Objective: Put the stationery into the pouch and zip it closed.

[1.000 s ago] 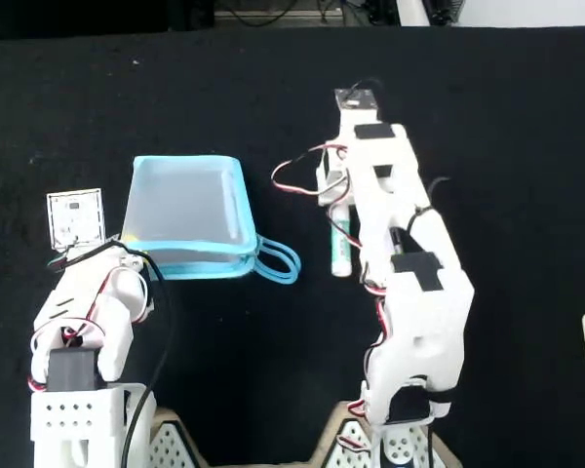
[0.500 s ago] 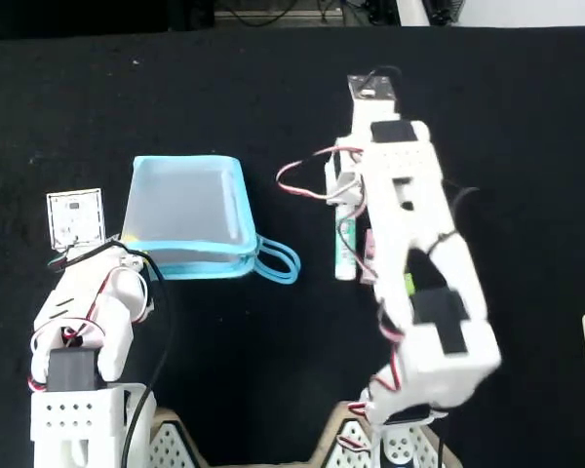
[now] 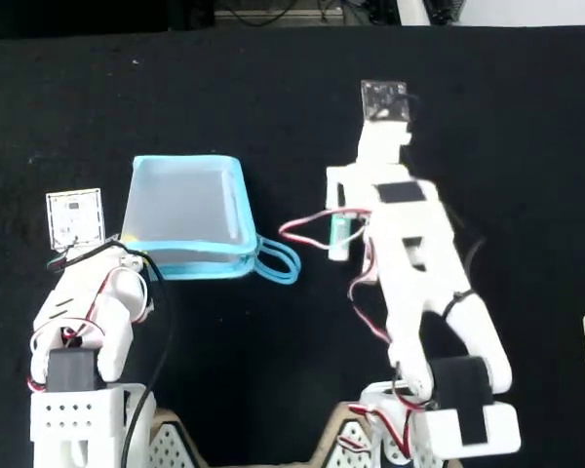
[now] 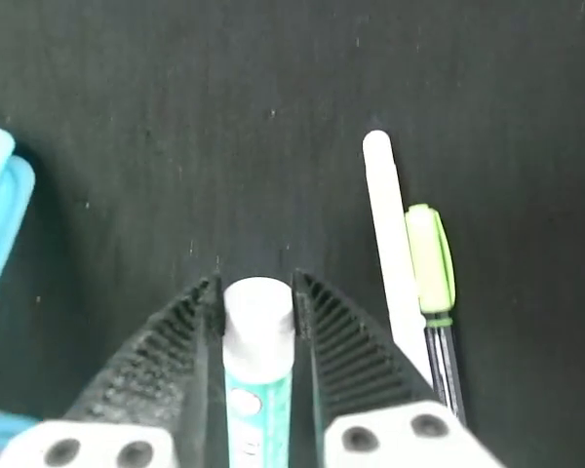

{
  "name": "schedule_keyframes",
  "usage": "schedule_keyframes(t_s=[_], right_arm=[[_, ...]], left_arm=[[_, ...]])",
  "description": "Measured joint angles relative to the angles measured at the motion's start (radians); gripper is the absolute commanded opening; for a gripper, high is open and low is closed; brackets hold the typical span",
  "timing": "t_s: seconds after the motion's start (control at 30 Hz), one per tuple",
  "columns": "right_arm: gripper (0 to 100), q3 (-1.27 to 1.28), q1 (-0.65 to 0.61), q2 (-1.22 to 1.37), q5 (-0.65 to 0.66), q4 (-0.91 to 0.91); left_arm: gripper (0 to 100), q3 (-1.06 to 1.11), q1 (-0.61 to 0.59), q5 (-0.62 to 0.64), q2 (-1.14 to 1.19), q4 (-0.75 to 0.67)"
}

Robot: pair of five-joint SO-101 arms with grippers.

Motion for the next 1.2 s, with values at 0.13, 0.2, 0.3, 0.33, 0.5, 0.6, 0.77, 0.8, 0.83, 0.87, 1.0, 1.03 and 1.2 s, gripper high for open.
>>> schedule_keyframes(t_s=[0.13, 0.2, 0.3, 0.33, 0.5, 0.6, 0.77, 0.8, 0.83, 0.87, 1.0, 1.03, 1.2], right_arm=[[1.1, 0.077, 0.0, -0.011, 0.0, -0.121], [1.1, 0.083, 0.0, -0.011, 0.0, -0.13], [1.1, 0.083, 0.0, -0.011, 0.0, -0.129], [1.1, 0.083, 0.0, -0.011, 0.0, -0.118], [1.1, 0.083, 0.0, -0.011, 0.0, -0.104], [1.1, 0.083, 0.0, -0.011, 0.0, -0.114], [1.1, 0.083, 0.0, -0.011, 0.0, -0.12], [1.1, 0.083, 0.0, -0.011, 0.0, -0.12], [1.1, 0.083, 0.0, -0.011, 0.0, -0.12], [1.1, 0.083, 0.0, -0.011, 0.0, -0.12], [1.1, 0.068, 0.0, -0.011, 0.015, -0.012], [1.1, 0.044, 0.0, -0.011, 0.021, 0.051], [1.1, -0.149, 0.0, 0.063, 0.017, 0.362]], left_arm=[[3, 0.0, 0.0, 0.0, 0.0, 0.0], [3, 0.0, 0.0, 0.0, 0.0, 0.0], [3, 0.0, 0.0, 0.0, 0.0, 0.0], [3, 0.0, 0.0, 0.0, 0.0, 0.0], [3, 0.0, 0.0, 0.0, 0.0, 0.0], [3, 0.0, 0.0, 0.0, 0.0, 0.0], [3, 0.0, 0.0, 0.0, 0.0, 0.0], [3, 0.0, 0.0, 0.0, 0.0, 0.0], [3, 0.0, 0.0, 0.0, 0.0, 0.0], [3, 0.0, 0.0, 0.0, 0.0, 0.0], [3, 0.0, 0.0, 0.0, 0.0, 0.0], [3, 0.0, 0.0, 0.0, 0.0, 0.0], [3, 0.0, 0.0, 0.0, 0.0, 0.0]])
